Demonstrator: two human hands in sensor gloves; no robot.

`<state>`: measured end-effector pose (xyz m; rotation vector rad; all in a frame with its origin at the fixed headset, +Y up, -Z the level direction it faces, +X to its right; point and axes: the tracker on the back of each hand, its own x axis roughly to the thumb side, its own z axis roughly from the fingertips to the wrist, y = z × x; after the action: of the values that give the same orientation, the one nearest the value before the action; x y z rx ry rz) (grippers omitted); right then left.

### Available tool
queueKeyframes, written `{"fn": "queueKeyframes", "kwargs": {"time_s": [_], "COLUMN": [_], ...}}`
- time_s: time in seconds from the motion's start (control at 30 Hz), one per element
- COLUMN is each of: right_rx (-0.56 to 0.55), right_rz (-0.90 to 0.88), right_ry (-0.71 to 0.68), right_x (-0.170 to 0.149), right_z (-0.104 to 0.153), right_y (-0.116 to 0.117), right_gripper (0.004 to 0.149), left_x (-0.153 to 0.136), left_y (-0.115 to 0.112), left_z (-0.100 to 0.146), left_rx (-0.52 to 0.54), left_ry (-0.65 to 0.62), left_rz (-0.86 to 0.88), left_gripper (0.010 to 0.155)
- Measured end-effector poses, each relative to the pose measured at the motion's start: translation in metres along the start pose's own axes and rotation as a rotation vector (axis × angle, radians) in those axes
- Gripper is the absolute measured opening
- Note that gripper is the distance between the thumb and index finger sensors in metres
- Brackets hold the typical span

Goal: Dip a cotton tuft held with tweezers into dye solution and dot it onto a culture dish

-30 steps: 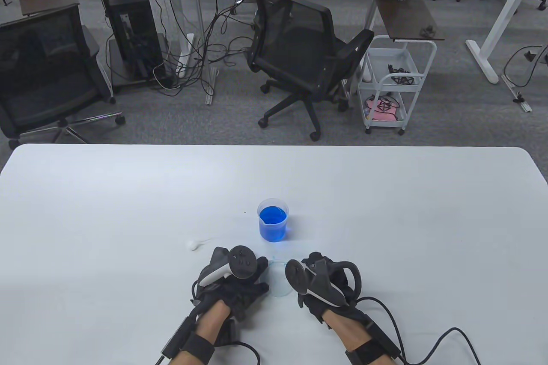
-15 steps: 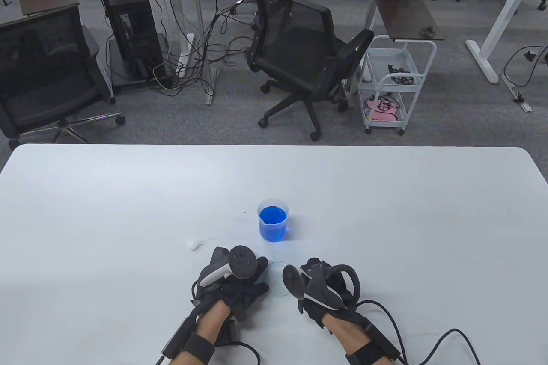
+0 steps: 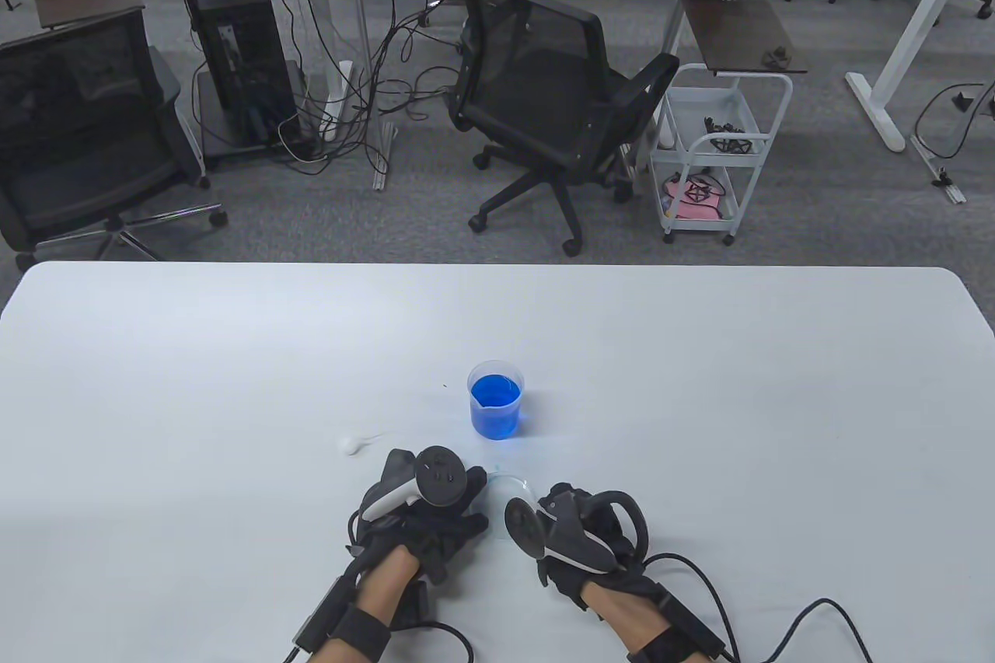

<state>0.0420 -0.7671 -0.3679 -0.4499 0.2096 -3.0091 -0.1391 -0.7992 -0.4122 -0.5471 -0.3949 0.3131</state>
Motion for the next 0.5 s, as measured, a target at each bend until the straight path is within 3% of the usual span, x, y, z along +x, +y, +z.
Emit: {"fn": "queueKeyframes", "kwargs": {"time_s": [0.23, 0.5], "right_rx": [-0.113, -0.002], "right_rz": [-0.075, -0.011], "right_ry": [0.006, -0.038], "right_x": [-0.004, 0.012], "right_z": [0.01, 0.0], "right_y": [-0.027, 0.004], "right_gripper": [0.04, 0.04], "left_x": [0.0, 0.0], "left_y": [0.0, -0.001], "left_z": [0.0, 0.001], "left_rx": [-0.002, -0.001], "left_ry": [0.003, 0.007], "left_rz": [0.002, 0.001], "left_gripper": [0.07, 0.07]}}
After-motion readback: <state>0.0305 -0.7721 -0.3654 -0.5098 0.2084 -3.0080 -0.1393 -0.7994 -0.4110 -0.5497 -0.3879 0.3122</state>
